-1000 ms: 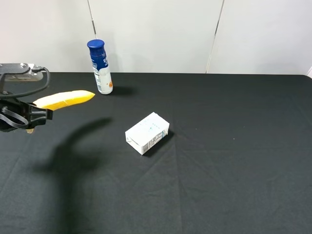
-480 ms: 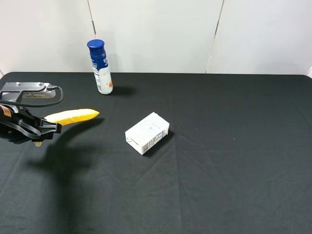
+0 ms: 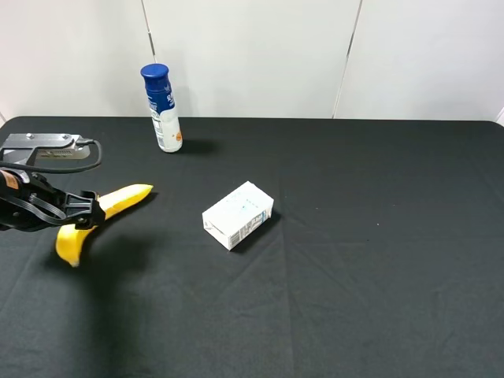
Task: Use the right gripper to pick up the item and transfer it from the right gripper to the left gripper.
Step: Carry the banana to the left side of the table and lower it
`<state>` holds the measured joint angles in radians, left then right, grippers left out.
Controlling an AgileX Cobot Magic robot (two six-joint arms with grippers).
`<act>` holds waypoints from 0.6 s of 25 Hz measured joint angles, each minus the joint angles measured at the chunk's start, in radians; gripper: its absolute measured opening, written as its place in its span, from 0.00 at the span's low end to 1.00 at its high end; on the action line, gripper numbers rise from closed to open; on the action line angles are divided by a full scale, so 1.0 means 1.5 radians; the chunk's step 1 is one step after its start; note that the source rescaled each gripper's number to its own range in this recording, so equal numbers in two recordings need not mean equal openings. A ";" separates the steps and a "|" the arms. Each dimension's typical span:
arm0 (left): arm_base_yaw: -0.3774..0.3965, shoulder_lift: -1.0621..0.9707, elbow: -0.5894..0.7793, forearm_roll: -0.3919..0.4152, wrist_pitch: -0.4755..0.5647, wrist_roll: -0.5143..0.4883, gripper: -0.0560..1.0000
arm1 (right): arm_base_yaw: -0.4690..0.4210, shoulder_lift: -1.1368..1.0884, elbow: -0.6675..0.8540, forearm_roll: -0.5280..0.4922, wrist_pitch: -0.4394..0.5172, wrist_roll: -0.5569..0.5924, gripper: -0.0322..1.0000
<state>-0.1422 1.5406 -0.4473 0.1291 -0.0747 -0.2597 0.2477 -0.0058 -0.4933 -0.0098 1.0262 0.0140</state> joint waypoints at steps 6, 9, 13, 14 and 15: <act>0.000 0.000 0.000 0.000 0.002 0.000 1.00 | 0.000 0.000 0.000 0.000 0.000 0.000 1.00; 0.000 0.000 0.000 0.000 0.019 0.000 1.00 | 0.000 0.000 0.000 0.000 0.000 0.000 1.00; 0.000 0.000 -0.018 0.001 0.113 0.000 1.00 | 0.000 0.000 0.000 0.000 0.000 0.000 1.00; 0.000 0.000 -0.032 0.001 0.151 0.000 1.00 | 0.000 0.000 0.000 0.000 0.000 0.000 1.00; 0.000 -0.003 -0.046 0.000 0.185 0.000 1.00 | 0.000 0.000 0.000 0.000 0.000 0.000 1.00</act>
<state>-0.1422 1.5359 -0.5168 0.1292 0.2027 -0.2597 0.2477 -0.0058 -0.4933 -0.0098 1.0262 0.0140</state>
